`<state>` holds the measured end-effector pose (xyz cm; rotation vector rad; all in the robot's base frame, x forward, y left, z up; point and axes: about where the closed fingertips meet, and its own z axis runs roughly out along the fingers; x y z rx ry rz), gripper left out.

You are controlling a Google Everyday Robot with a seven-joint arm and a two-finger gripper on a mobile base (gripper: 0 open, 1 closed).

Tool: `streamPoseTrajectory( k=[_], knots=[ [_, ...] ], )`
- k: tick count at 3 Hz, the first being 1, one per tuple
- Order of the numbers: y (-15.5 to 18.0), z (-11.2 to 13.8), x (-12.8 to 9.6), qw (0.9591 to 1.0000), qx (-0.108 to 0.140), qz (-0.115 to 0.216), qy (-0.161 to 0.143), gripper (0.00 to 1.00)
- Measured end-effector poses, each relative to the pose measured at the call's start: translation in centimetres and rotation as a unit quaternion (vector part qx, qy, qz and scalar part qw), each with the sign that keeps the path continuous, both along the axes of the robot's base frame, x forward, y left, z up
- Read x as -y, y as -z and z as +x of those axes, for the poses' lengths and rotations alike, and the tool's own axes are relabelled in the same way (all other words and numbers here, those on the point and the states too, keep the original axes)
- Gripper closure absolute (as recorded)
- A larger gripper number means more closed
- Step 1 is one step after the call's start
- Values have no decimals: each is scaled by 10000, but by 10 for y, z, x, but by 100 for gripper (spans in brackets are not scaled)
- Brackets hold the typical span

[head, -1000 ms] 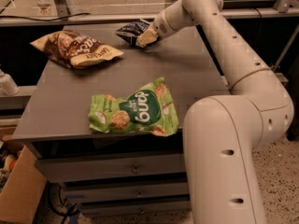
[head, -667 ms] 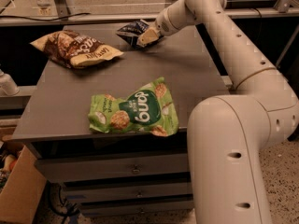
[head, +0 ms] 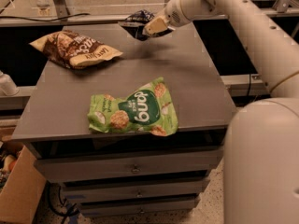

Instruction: Pick blue chip bag

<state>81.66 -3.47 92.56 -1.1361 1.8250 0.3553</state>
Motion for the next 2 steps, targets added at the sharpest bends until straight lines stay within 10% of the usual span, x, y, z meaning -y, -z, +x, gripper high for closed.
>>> streamPoseTrajectory(
  k=[2],
  knots=[
    [-52, -72, 43, 9949, 552, 782, 322, 100]
  ],
)
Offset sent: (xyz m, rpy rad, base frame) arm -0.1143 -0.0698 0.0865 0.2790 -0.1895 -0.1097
